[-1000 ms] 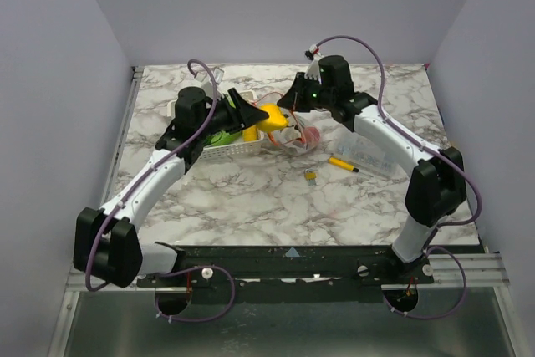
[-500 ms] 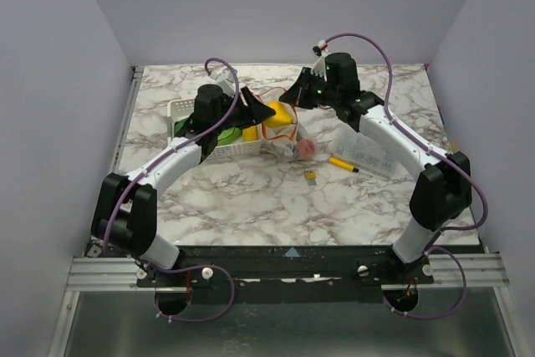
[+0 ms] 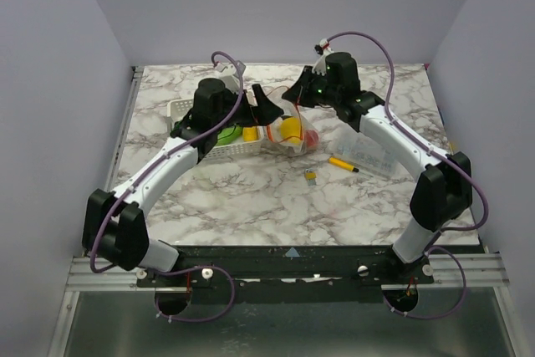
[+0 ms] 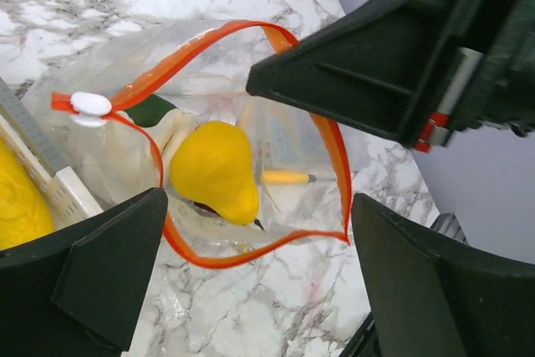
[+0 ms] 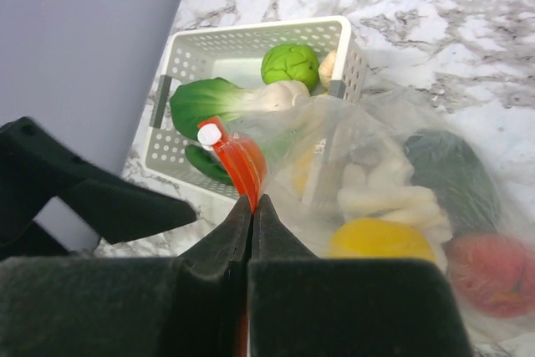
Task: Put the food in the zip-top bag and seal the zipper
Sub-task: Place the fake fruit in the zipper food storage bag, then pick up the fake fruit from the bin.
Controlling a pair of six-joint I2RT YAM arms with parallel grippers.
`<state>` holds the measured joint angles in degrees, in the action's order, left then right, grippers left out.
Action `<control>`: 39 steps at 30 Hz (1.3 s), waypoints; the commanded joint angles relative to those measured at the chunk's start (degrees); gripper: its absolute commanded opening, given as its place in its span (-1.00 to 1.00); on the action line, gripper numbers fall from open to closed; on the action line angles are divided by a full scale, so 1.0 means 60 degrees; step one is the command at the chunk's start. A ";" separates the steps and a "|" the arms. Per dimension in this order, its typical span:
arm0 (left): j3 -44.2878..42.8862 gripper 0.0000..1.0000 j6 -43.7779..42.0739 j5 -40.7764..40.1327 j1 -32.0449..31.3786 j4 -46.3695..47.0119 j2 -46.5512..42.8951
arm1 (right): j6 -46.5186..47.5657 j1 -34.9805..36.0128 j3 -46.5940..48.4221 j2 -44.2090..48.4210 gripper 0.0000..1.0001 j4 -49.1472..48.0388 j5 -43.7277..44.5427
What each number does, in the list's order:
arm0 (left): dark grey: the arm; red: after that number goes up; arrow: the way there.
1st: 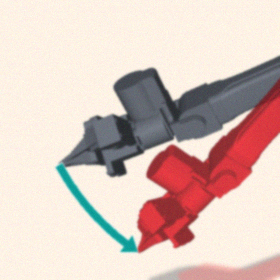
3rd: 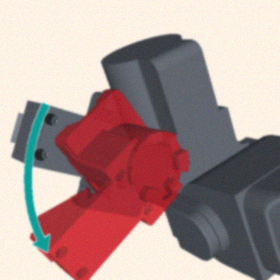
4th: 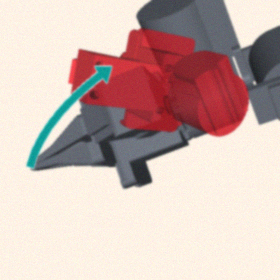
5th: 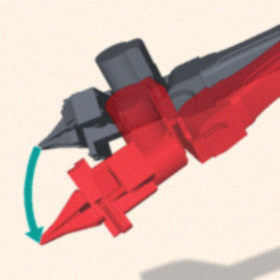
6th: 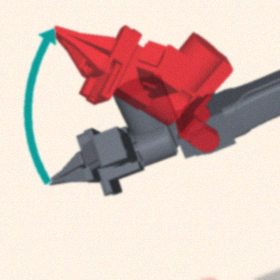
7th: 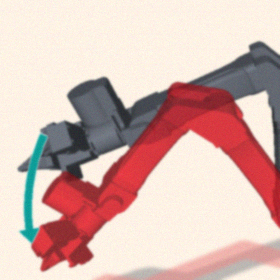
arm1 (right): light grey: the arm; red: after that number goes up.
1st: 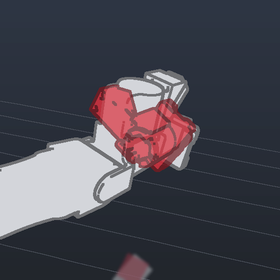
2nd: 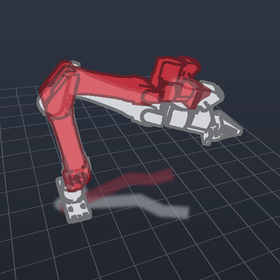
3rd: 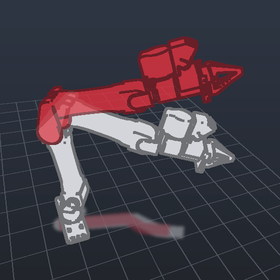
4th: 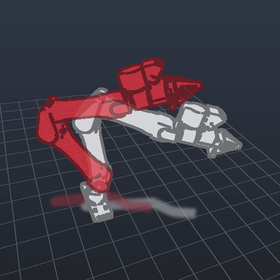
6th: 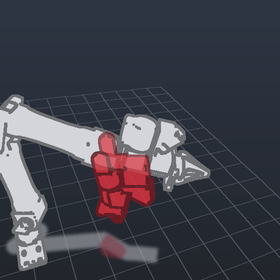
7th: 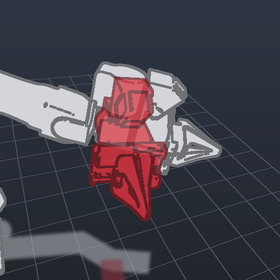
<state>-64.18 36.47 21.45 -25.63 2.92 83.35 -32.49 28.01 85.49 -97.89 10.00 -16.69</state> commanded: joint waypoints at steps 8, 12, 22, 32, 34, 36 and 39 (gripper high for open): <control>0.0859 0.35 -0.0834 -0.0589 0.0673 -0.1248 -0.2432 | 0.0872 -0.0038 -0.0220 0.0843 -0.99 0.0252 0.2093; 0.1074 0.02 -0.0580 -0.1097 0.1134 -0.1817 -0.2306 | 0.1073 -0.0039 -0.0354 0.1042 -0.99 0.0314 0.2987; -0.0472 -0.29 -0.0614 -0.1940 0.1327 -0.3228 0.0462 | 0.1122 -0.0057 -0.0363 0.0956 -0.99 0.0336 0.2958; -0.1889 0.28 0.0160 -0.3436 0.0778 -0.3671 0.3098 | 0.1072 -0.0046 -0.0324 0.0918 -0.99 0.0355 0.2855; -0.2216 0.33 0.0326 -0.3425 0.0667 -0.3850 0.3567 | 0.1057 -0.0054 -0.0340 0.0904 -0.99 0.0348 0.2855; -0.2452 0.33 0.0588 -0.3485 0.0624 -0.4023 0.3949 | 0.1050 -0.0041 -0.0364 0.0906 -0.99 0.0340 0.2730; -0.2844 0.30 0.1044 -0.4152 0.0624 -0.4505 0.4377 | 0.1027 -0.0047 -0.0377 0.0926 -0.99 0.0326 0.2556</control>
<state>-78.04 38.74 3.14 -21.65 -19.00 106.54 -26.50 28.01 83.70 -93.19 13.02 -0.54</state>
